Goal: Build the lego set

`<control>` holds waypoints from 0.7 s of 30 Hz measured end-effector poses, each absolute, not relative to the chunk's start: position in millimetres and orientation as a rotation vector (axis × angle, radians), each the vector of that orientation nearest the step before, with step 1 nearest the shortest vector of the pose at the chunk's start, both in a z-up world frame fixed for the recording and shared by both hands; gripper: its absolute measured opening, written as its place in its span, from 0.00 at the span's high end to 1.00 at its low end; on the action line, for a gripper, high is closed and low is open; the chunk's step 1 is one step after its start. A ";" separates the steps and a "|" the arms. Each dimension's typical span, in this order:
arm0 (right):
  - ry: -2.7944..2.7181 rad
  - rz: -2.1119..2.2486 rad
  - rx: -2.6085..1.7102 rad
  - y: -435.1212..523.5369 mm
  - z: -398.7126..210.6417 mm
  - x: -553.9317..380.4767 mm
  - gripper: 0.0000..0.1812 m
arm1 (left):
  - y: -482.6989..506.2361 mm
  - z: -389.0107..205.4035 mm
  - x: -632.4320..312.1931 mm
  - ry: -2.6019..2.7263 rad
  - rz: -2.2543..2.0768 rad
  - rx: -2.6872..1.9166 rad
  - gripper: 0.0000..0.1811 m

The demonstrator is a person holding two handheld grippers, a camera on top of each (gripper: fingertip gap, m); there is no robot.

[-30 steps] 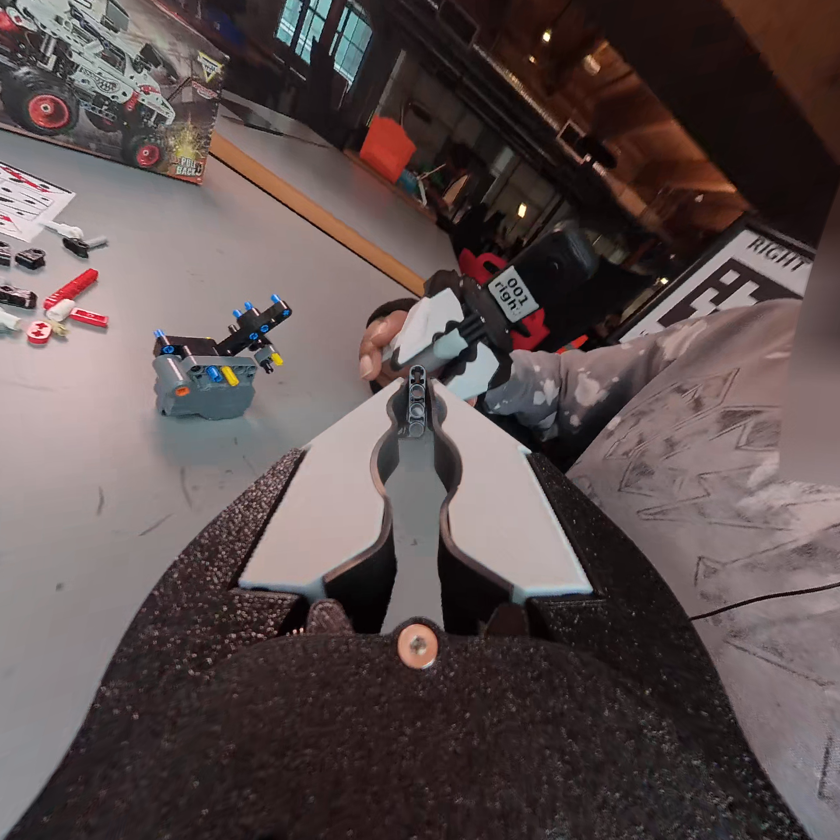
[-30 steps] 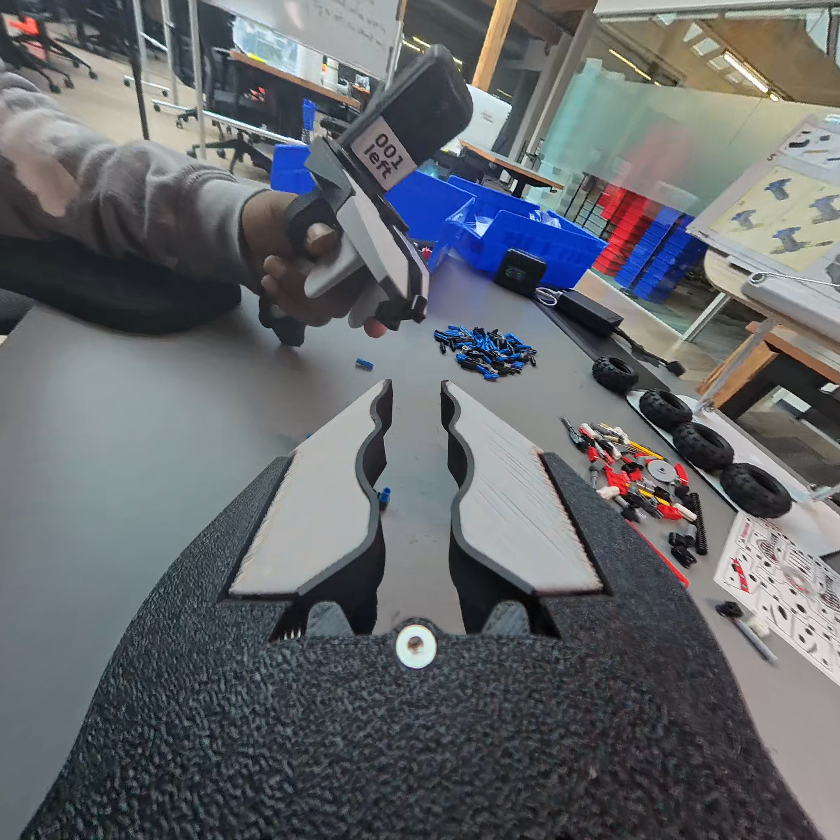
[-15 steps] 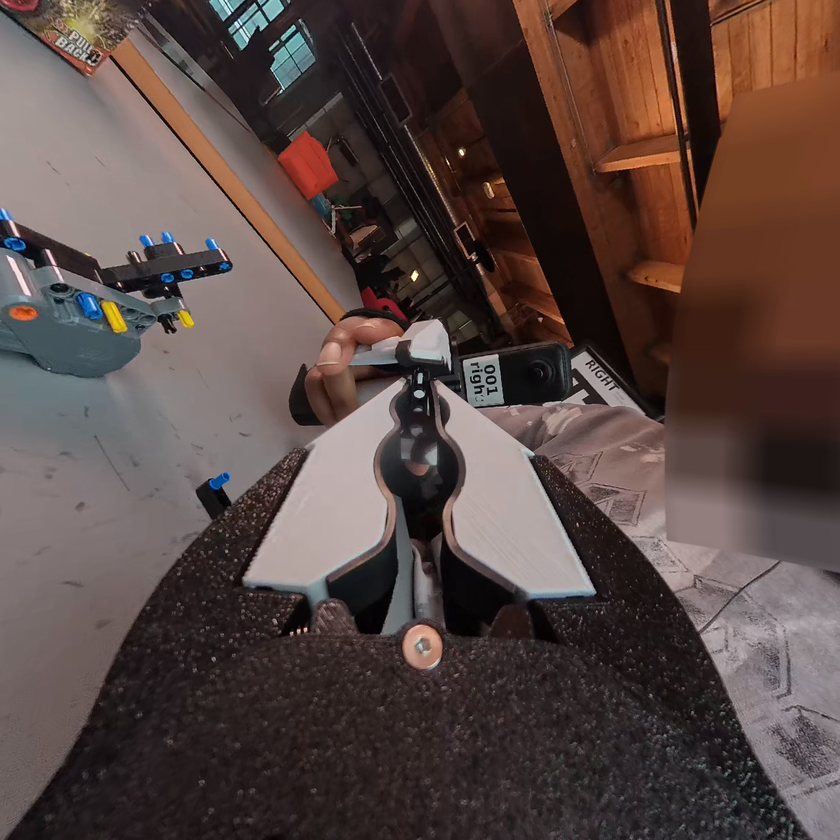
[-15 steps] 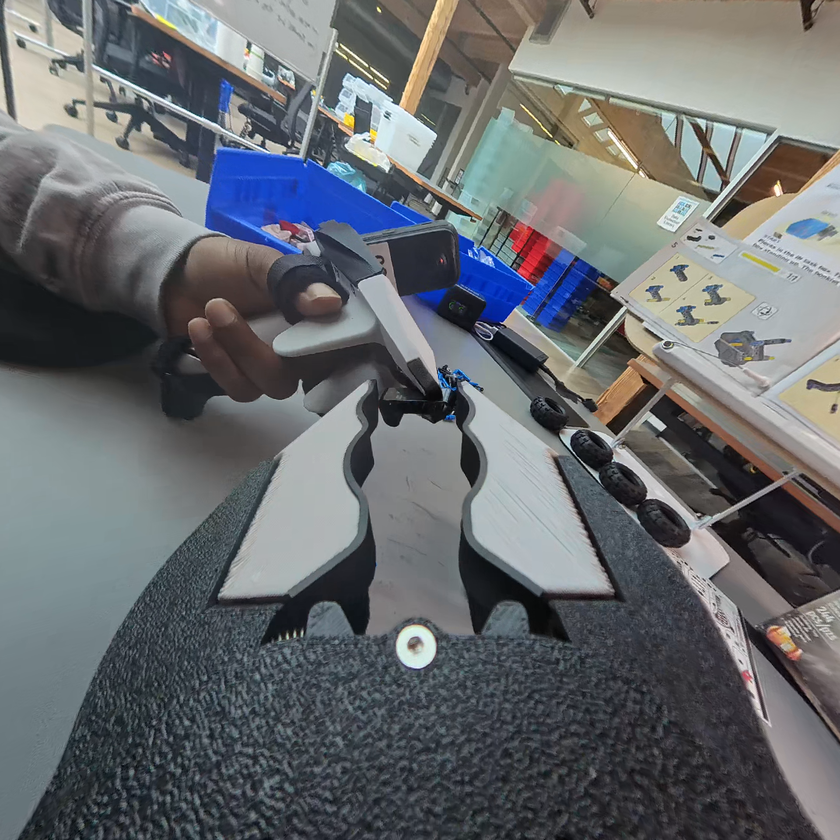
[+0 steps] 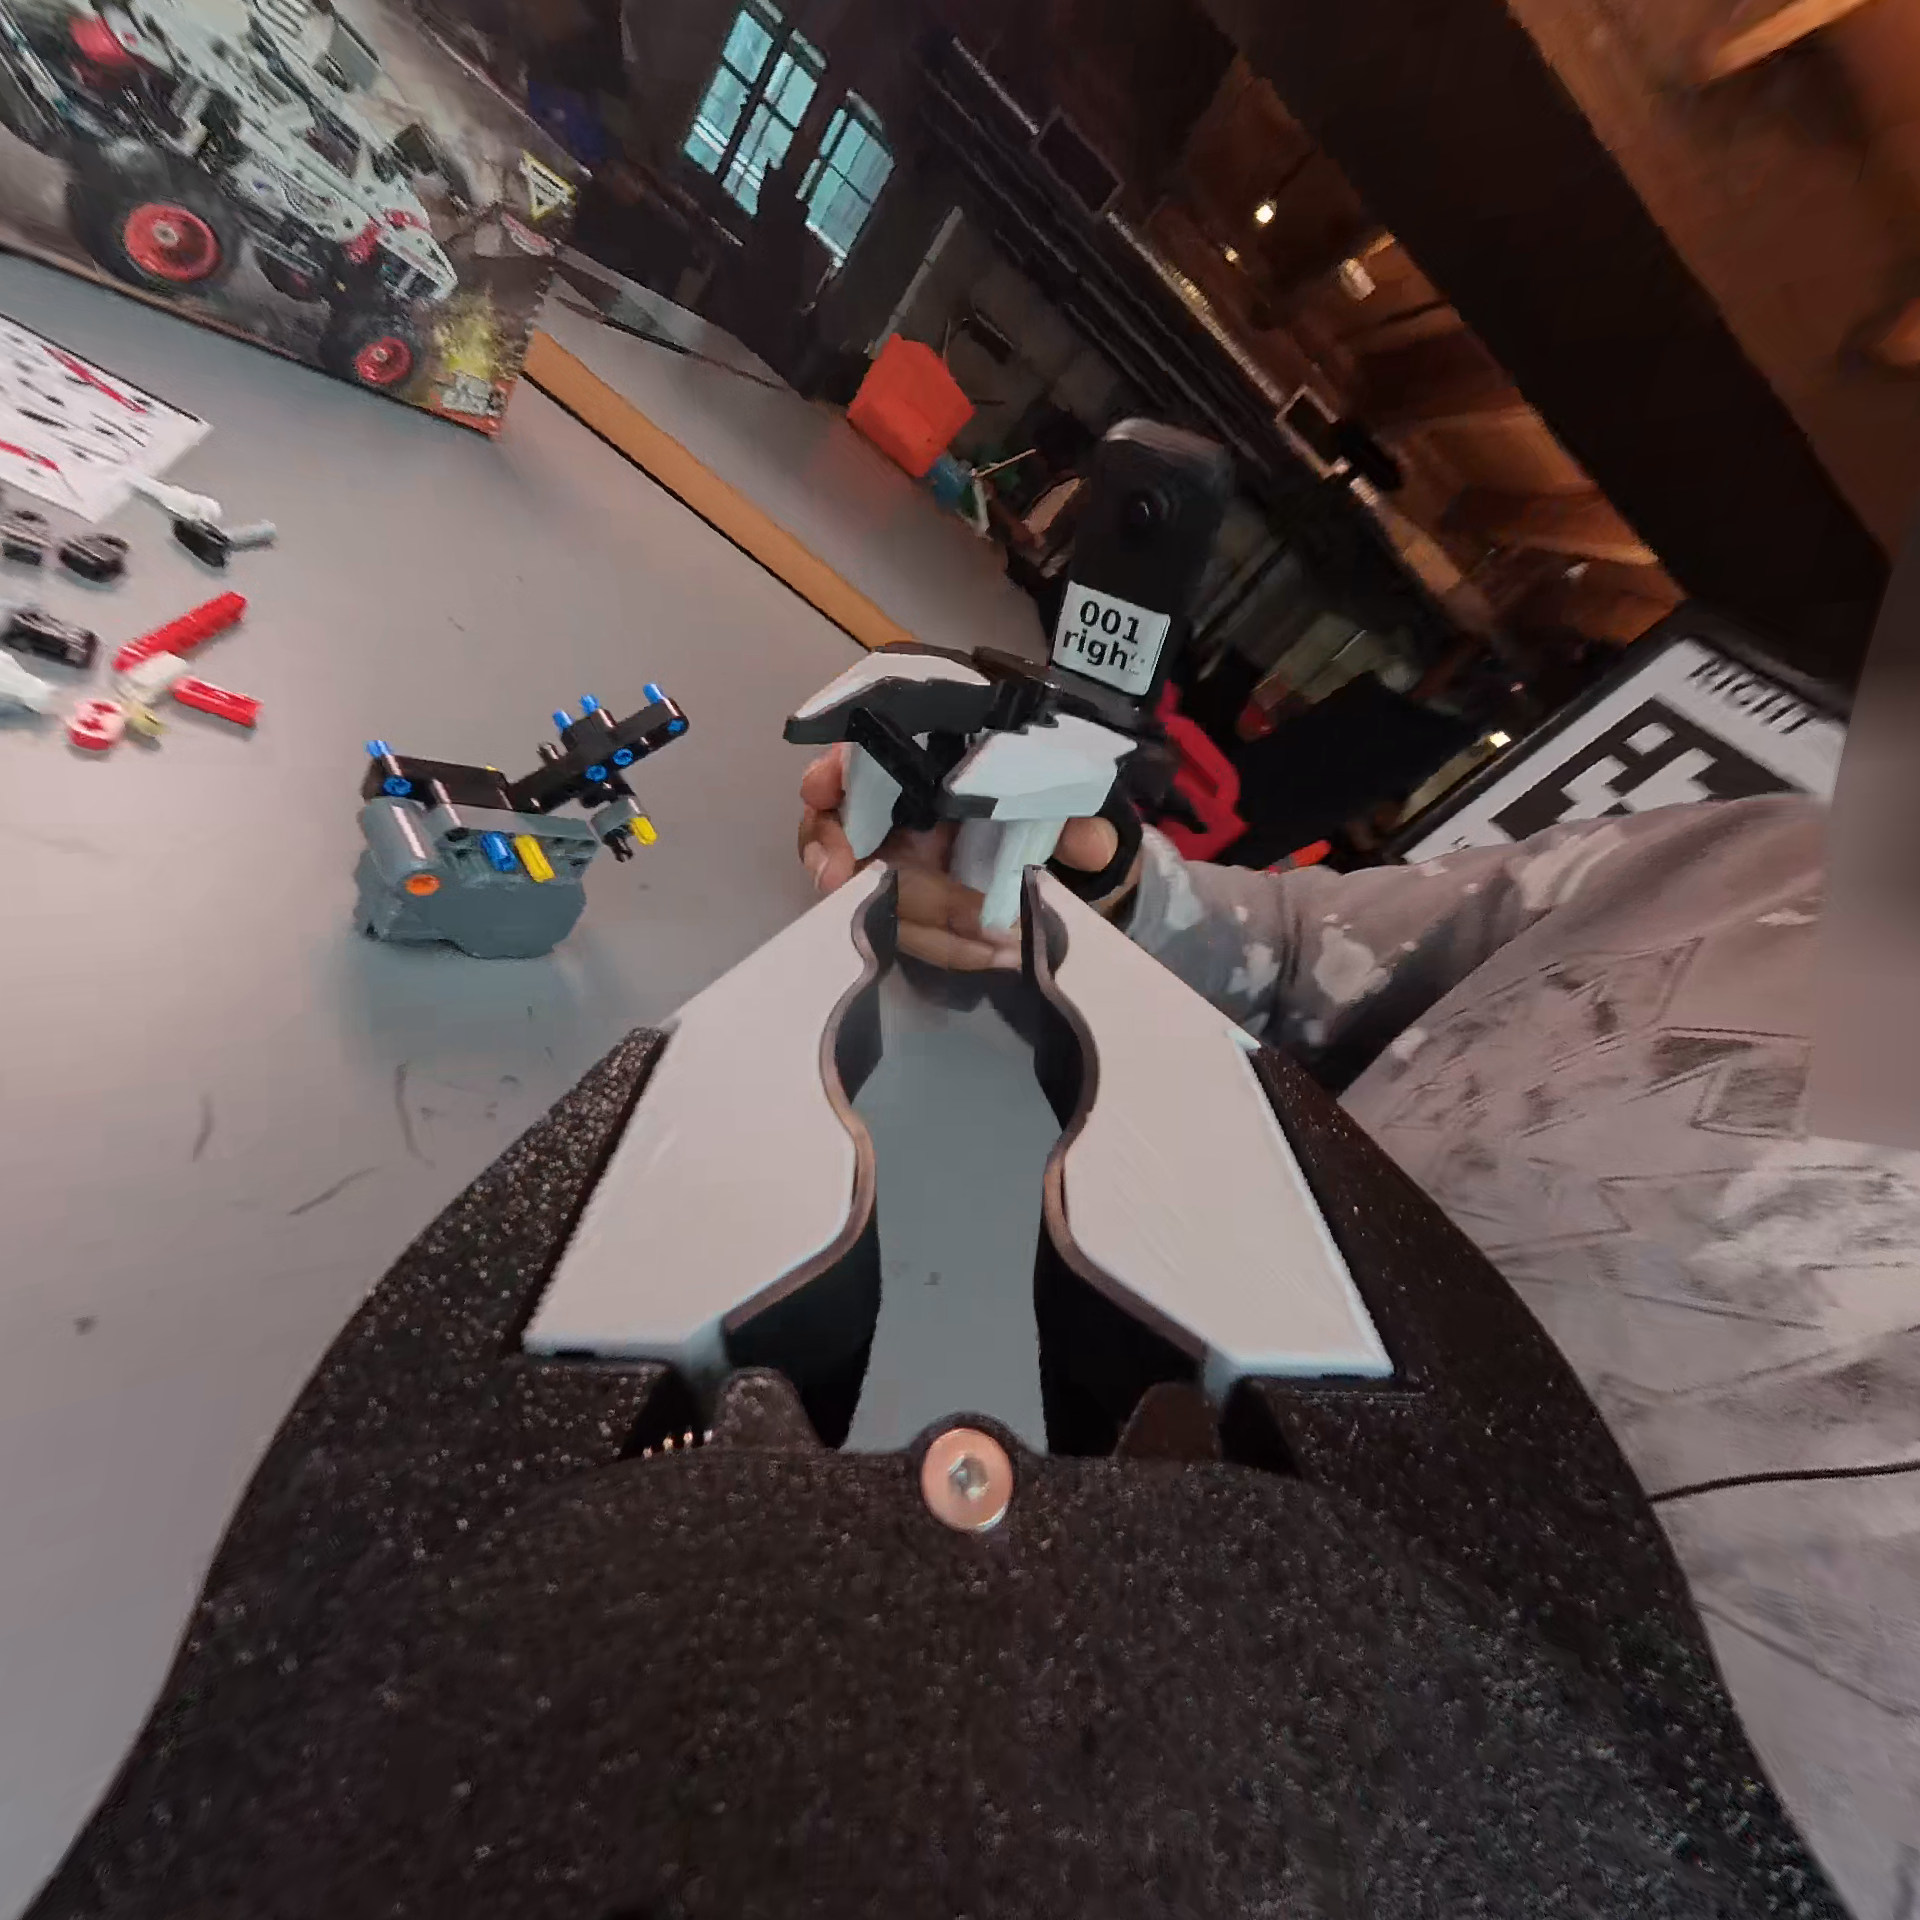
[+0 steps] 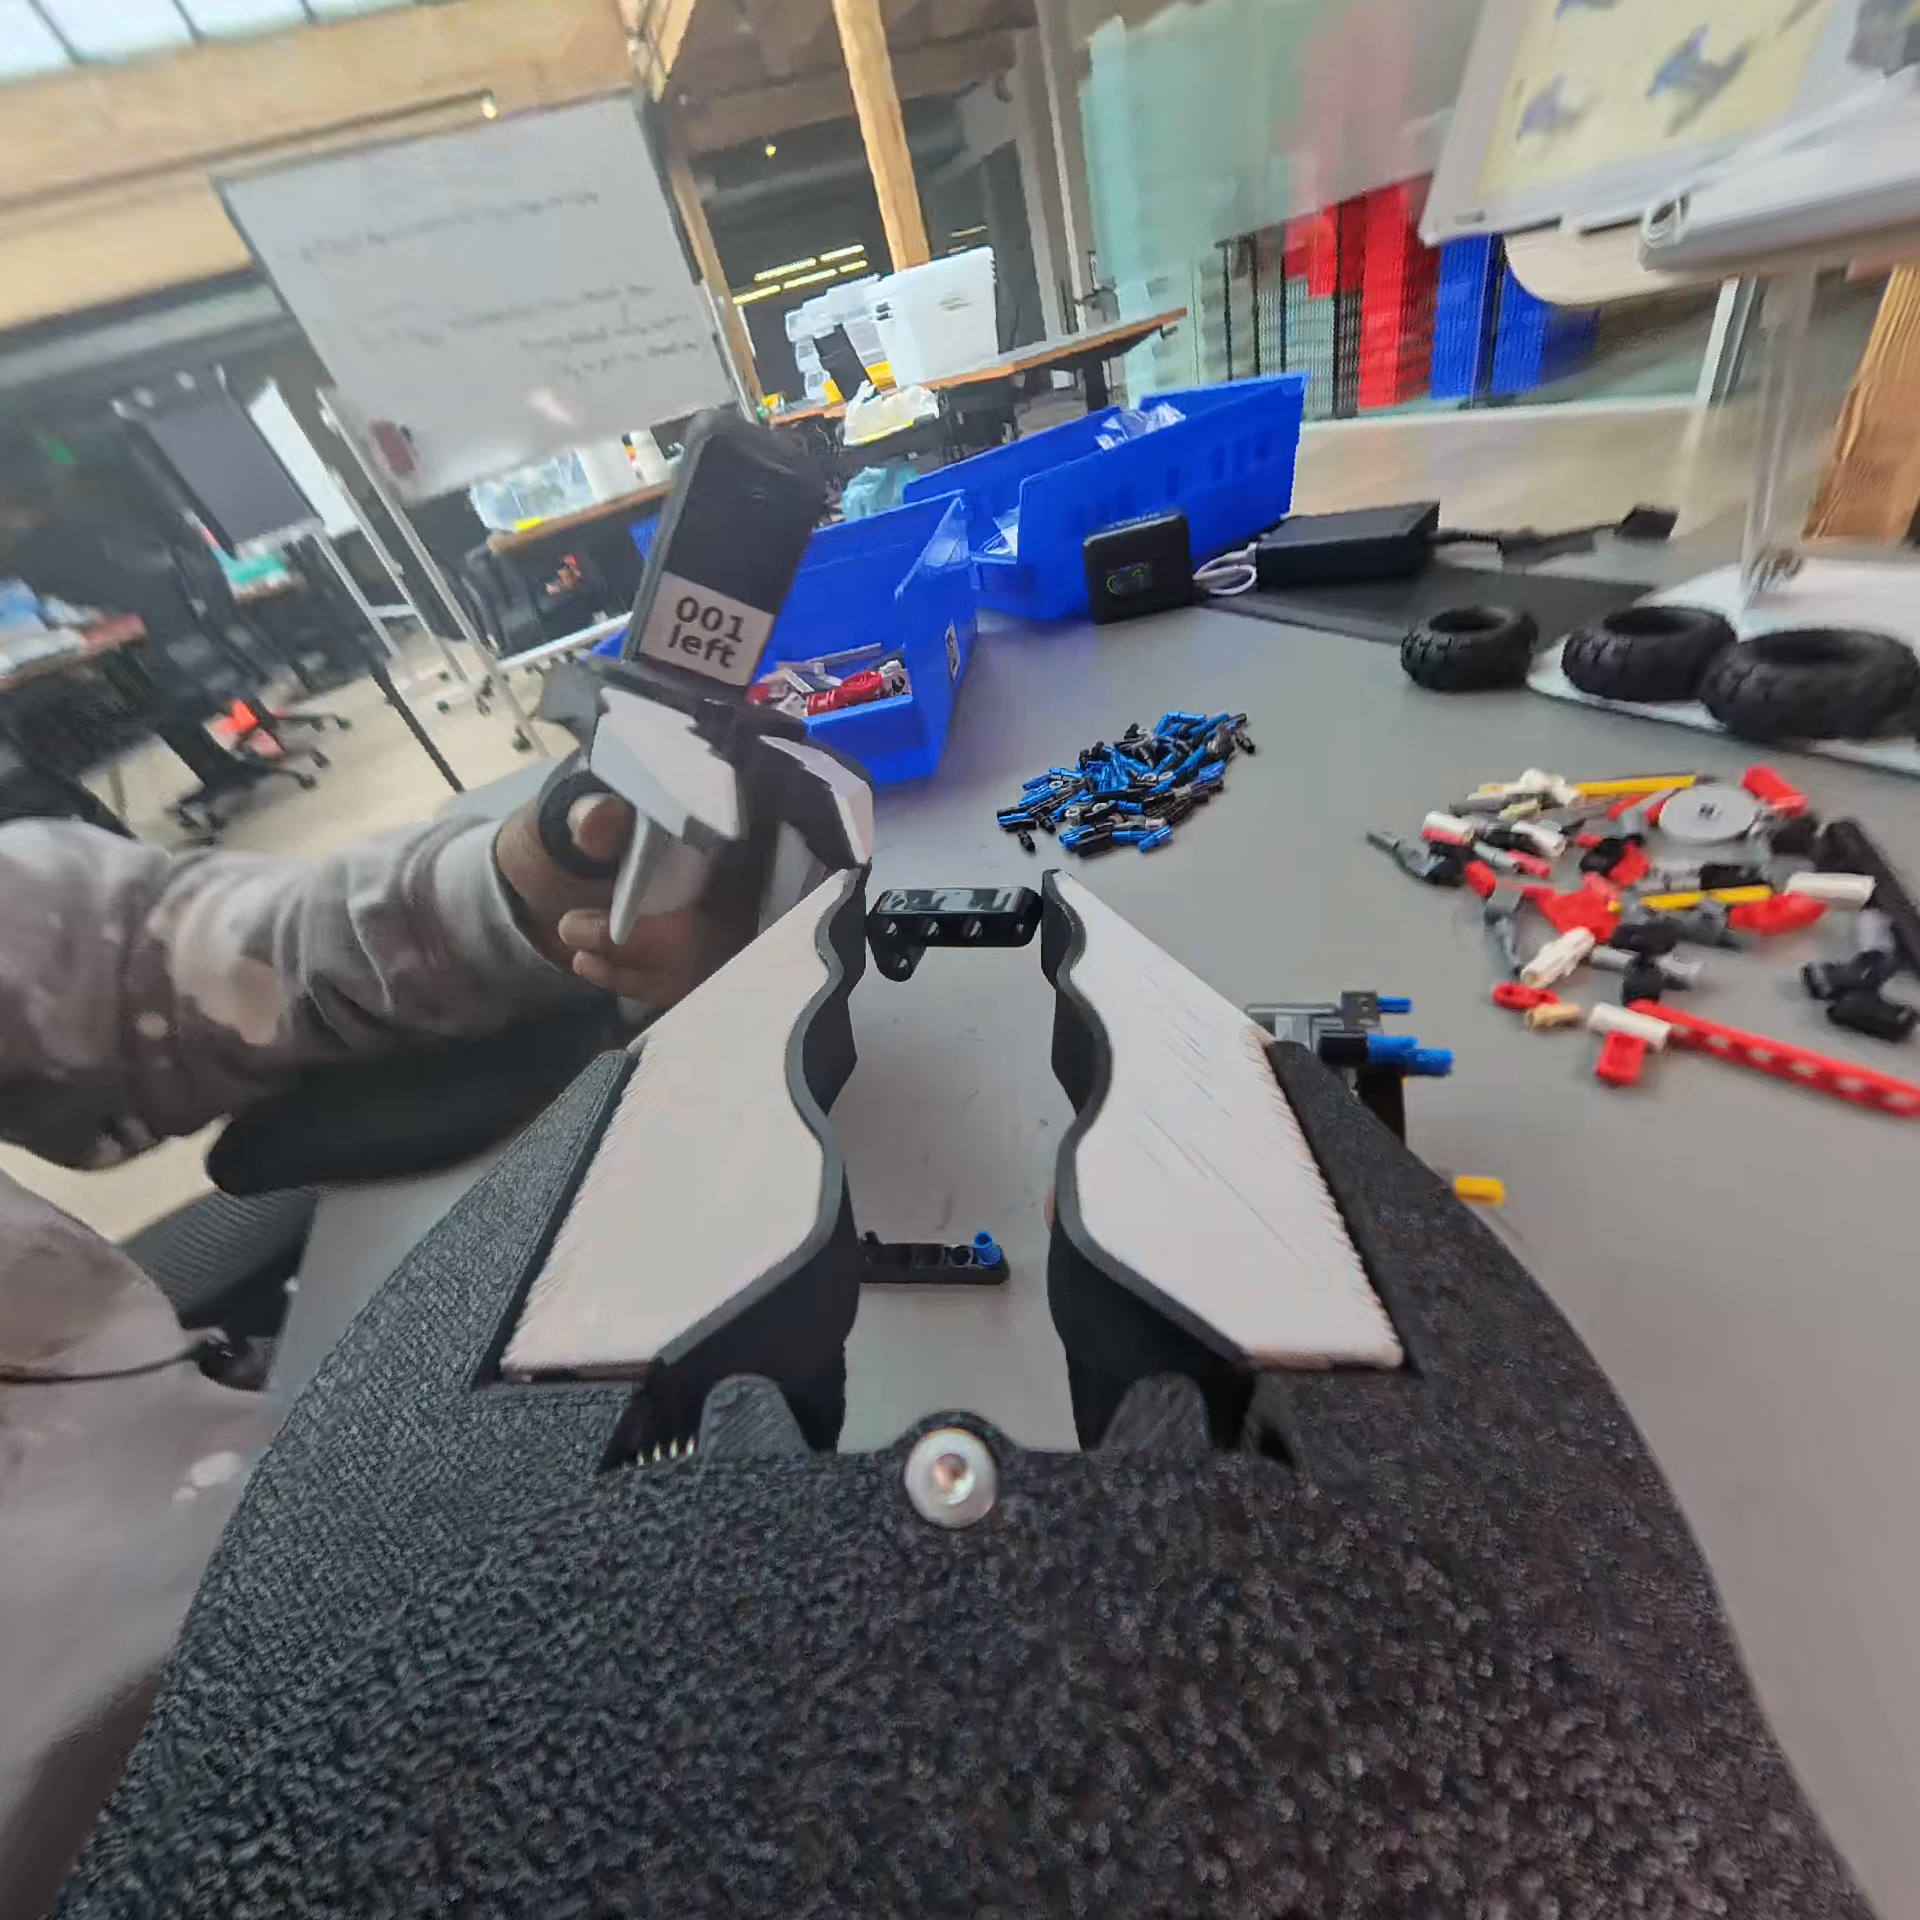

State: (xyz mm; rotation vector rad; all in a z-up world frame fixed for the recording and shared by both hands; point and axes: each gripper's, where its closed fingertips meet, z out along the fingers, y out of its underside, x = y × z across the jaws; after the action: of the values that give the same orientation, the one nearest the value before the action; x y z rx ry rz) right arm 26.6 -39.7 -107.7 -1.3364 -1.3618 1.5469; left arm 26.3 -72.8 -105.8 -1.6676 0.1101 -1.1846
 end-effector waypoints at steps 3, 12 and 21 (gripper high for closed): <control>-1.230 1.781 -1.550 -36.4 -111.3 24.4 0.82 | -69.0 -115.0 23.7 0.260 -0.813 -1.751 0.86; -1.207 1.906 -1.758 -59.2 -126.8 19.0 0.82 | -69.5 -128.9 35.5 0.599 -0.205 -1.785 0.85; -1.153 1.900 -1.782 -67.2 -131.3 11.8 0.81 | -66.3 -131.9 35.7 0.401 -0.474 -1.860 0.93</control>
State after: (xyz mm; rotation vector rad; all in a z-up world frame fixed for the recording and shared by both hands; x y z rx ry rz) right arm 11.8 -67.2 -131.3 -1.7825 -1.1531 1.8998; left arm 35.7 -66.3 -131.9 -1.8599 0.4009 -0.4744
